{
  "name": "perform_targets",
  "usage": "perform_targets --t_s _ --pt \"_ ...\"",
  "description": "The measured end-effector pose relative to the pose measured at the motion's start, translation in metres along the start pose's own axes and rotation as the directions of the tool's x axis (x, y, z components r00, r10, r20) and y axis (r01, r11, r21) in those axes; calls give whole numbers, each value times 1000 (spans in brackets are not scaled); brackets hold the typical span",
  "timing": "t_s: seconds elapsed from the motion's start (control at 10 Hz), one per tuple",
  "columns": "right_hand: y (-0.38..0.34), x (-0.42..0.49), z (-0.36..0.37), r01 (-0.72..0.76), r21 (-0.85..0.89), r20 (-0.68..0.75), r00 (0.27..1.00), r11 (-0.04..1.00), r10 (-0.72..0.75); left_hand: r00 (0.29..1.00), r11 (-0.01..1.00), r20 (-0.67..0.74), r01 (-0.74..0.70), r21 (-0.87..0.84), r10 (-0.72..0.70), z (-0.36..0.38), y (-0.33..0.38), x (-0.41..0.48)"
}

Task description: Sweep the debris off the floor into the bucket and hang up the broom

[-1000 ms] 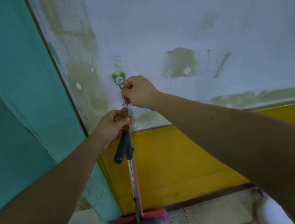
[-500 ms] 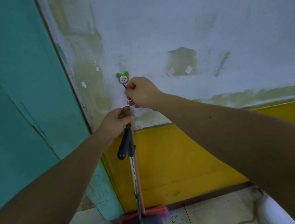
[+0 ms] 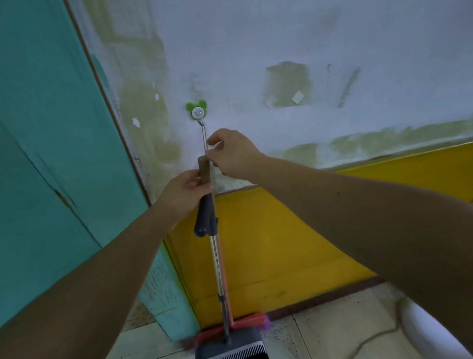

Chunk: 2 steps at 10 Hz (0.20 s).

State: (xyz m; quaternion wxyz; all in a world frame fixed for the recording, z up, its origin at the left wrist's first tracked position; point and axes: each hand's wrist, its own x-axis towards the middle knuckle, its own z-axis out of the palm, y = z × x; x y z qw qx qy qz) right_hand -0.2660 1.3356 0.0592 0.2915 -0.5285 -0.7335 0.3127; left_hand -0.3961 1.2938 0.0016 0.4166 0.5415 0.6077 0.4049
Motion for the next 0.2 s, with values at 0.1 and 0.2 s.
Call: perform_targets --t_s 0.1,0.2 --pt "16 -15 5 -45 -31 15 999 998 46 1000 1000 13 2 -28 -1 0 -4 -6" --pt "28 -37 4 -84 -143 66 993 986 94 999 999 3 36 31 -36 3 -4 -19"
